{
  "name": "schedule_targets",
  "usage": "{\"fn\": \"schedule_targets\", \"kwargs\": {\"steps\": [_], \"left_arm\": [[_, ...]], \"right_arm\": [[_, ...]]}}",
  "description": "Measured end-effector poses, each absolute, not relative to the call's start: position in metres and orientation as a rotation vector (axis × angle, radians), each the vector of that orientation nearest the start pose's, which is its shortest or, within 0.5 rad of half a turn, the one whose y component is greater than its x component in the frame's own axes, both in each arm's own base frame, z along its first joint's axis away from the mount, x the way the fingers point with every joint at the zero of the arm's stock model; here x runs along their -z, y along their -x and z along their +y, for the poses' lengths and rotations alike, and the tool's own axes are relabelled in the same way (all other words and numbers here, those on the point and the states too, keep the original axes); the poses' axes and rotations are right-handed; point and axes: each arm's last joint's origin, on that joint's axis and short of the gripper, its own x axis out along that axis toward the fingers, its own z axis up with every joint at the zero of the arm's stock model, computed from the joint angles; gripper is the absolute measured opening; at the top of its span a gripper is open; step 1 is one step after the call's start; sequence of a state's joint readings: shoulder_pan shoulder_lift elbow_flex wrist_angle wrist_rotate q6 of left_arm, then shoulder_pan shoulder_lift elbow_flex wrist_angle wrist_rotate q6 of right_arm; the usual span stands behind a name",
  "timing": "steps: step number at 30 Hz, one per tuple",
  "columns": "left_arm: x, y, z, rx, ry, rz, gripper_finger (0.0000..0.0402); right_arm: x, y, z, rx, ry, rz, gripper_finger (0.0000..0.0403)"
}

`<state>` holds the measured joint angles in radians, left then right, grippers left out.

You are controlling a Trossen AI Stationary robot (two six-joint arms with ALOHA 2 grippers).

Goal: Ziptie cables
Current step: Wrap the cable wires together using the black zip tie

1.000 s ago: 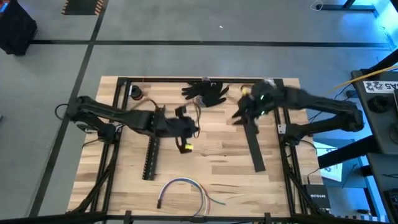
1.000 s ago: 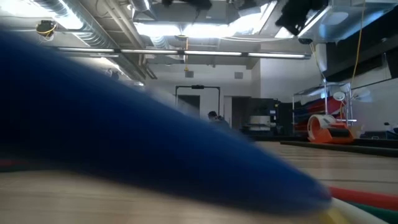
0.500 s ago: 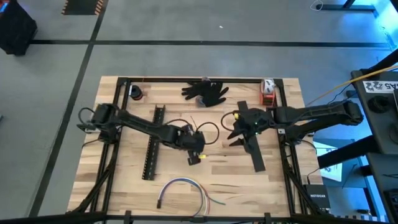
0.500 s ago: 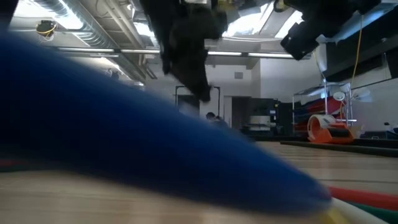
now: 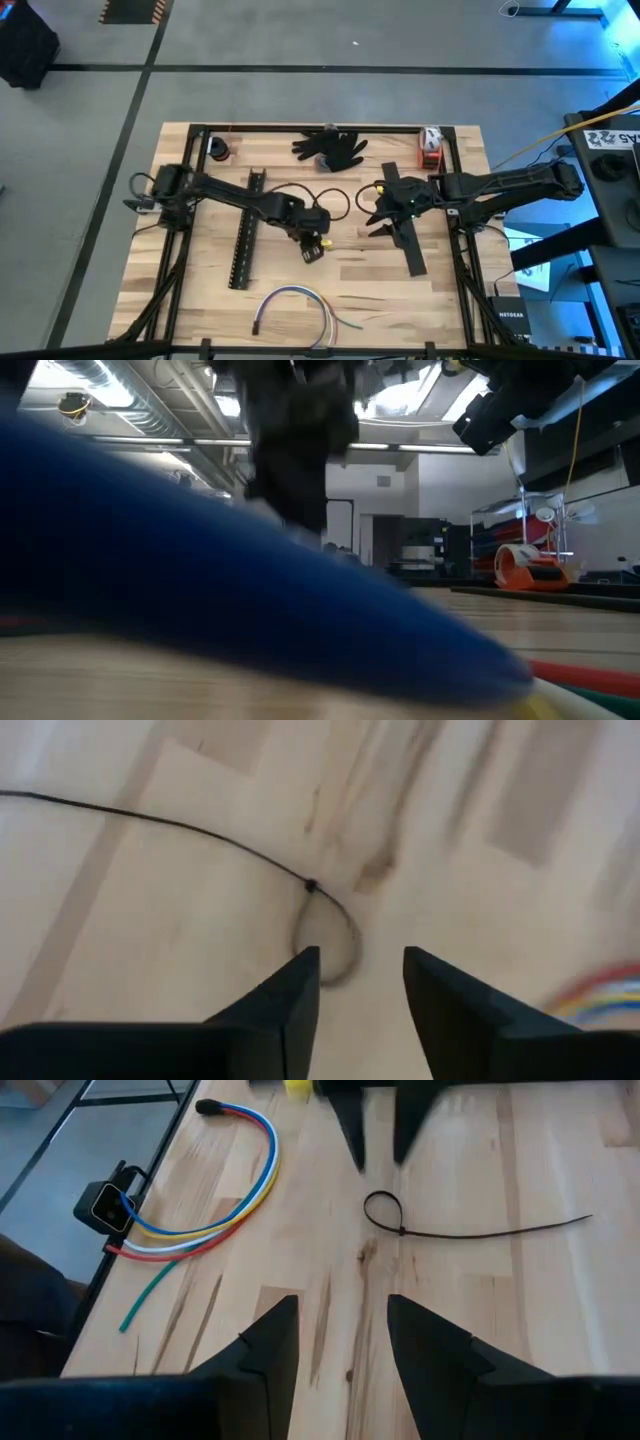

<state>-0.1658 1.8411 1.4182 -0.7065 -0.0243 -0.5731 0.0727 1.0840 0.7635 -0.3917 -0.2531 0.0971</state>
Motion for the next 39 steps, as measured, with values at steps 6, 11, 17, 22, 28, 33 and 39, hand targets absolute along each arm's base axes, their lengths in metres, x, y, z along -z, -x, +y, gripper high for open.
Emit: {"fn": "schedule_targets", "kwargs": {"steps": [6, 11, 17, 22, 28, 33, 39], "left_arm": [[-0.259, -0.335, -0.123, -0.186, 0.491, 1.138, 0.0145], [-0.247, -0.303, -0.189, -0.226, 0.590, 1.238, 0.0133], [-0.226, -0.268, -0.245, -0.373, 0.762, 1.331, 0.0125], [-0.201, -0.256, -0.260, -0.530, 0.825, 1.340, 0.0125], [-0.187, -0.257, -0.254, -0.657, 0.909, 1.314, 0.0125], [-0.177, -0.262, -0.255, -0.604, 0.976, 1.271, 0.0125], [-0.159, -0.257, -0.250, -0.628, 1.016, 1.264, 0.0125]], "right_arm": [[-0.254, -0.219, 0.023, -0.278, -0.156, 0.727, 0.0147], [-0.254, -0.219, 0.023, -0.278, -0.156, 0.726, 0.0147], [-0.254, -0.220, 0.023, -0.278, -0.155, 0.724, 0.0147], [-0.258, -0.222, 0.023, -0.274, -0.146, 0.679, 0.0147], [-0.257, -0.222, 0.023, -0.270, -0.155, 0.683, 0.0147], [-0.256, -0.221, 0.023, -0.260, -0.180, 0.698, 0.0147], [-0.256, -0.221, 0.022, -0.243, -0.175, 0.701, 0.0147]]}}
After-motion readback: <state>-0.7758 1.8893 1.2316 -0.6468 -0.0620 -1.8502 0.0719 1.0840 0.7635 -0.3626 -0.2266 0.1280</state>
